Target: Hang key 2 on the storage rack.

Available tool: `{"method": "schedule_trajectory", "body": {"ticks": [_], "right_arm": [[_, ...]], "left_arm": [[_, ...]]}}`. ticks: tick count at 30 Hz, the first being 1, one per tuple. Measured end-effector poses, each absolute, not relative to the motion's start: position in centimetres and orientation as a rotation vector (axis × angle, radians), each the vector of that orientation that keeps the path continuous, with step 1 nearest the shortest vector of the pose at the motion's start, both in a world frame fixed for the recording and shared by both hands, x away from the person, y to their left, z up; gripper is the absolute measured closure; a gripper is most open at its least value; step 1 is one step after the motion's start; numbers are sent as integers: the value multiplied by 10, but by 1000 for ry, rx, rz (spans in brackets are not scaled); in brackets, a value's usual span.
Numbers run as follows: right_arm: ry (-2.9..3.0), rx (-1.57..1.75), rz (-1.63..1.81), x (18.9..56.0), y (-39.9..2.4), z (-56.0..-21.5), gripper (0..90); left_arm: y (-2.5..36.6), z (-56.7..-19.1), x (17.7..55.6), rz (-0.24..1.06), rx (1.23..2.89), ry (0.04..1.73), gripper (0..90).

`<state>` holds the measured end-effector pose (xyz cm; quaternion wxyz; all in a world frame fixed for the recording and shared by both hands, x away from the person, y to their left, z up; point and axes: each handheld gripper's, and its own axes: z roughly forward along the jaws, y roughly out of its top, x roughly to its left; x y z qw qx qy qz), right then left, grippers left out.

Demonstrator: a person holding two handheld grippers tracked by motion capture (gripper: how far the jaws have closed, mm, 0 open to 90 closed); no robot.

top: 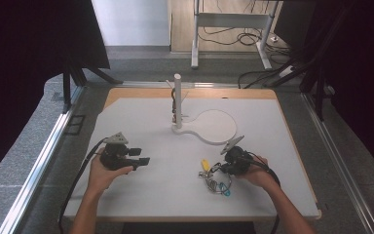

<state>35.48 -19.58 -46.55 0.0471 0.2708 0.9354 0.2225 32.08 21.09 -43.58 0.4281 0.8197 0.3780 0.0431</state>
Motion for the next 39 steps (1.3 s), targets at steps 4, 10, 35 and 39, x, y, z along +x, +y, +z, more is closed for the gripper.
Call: {"method": "schedule_trajectory", "body": {"ticks": [4, 10, 35, 39], "right_arm": [[2864, 796, 639, 354, -191, -464, 867], [2912, 833, 688, 354, -195, -459, 868], [2809, 948, 995, 359, -221, -398, 879], [2785, 943, 1006, 363, -219, -383, 880]], "left_arm": [[211, -437, 321, 110, 2050, 950, 417], [213, -436, 320, 117, 2046, 948, 417], [210, -438, 320, 106, 2047, 941, 417], [209, -439, 320, 102, 2051, 941, 417]]}}
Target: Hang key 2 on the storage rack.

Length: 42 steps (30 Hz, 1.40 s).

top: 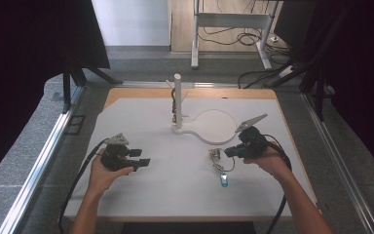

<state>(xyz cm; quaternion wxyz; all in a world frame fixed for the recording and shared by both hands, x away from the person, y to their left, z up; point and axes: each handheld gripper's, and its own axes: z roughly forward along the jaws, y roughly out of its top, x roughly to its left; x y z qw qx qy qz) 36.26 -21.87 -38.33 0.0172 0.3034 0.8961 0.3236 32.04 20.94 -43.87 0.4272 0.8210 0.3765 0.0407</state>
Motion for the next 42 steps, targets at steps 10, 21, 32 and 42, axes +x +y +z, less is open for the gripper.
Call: {"method": "schedule_trajectory", "body": {"ticks": [10, 21, 32, 42], "right_arm": [[2764, 904, 1010, 370, -209, -359, 880], [2717, 910, 1069, 377, -209, -338, 879], [2689, 910, 1092, 384, -210, -327, 879], [2656, 944, 1112, 396, -209, -320, 879]], "left_arm": [[208, -439, 320, 96, 2051, 939, 417], [208, -440, 320, 92, 2053, 935, 417], [207, -440, 320, 88, 2053, 935, 416], [208, -440, 320, 86, 2053, 932, 416]]}}
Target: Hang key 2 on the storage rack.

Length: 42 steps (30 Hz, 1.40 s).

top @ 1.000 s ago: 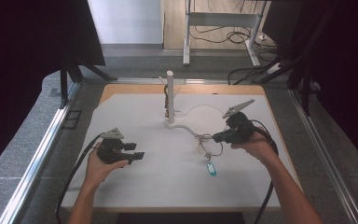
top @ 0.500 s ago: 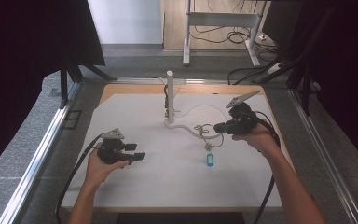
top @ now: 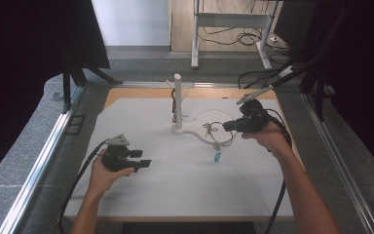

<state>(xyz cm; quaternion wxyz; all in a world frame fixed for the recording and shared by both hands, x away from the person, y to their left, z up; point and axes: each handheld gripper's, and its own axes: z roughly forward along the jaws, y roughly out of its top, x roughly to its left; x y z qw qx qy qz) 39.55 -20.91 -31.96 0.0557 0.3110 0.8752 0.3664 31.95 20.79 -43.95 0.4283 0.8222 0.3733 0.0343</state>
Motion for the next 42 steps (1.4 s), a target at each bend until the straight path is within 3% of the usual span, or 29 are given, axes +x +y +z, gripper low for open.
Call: {"method": "schedule_trajectory", "body": {"ticks": [42], "right_arm": [[2560, 988, 1160, 440, -197, -295, 879]], "left_arm": [[209, -439, 319, 85, 2052, 922, 415]]}}
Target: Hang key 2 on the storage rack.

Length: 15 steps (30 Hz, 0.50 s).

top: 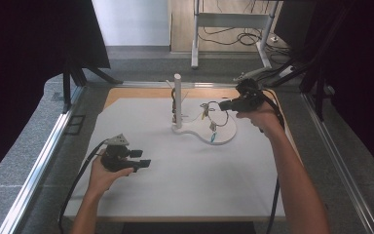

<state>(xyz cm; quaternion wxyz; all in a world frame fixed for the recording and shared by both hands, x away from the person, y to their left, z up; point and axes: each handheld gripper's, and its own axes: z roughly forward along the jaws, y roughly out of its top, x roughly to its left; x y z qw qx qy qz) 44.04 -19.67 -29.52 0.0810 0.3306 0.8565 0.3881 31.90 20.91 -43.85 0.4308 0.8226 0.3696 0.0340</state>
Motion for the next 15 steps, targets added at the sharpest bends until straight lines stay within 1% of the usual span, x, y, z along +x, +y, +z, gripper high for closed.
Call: {"method": "schedule_trajectory", "body": {"ticks": [15], "right_arm": [[2548, 1004, 1160, 462, -183, -294, 879]], "left_arm": [[210, -437, 318, 78, 2042, 911, 415]]}}
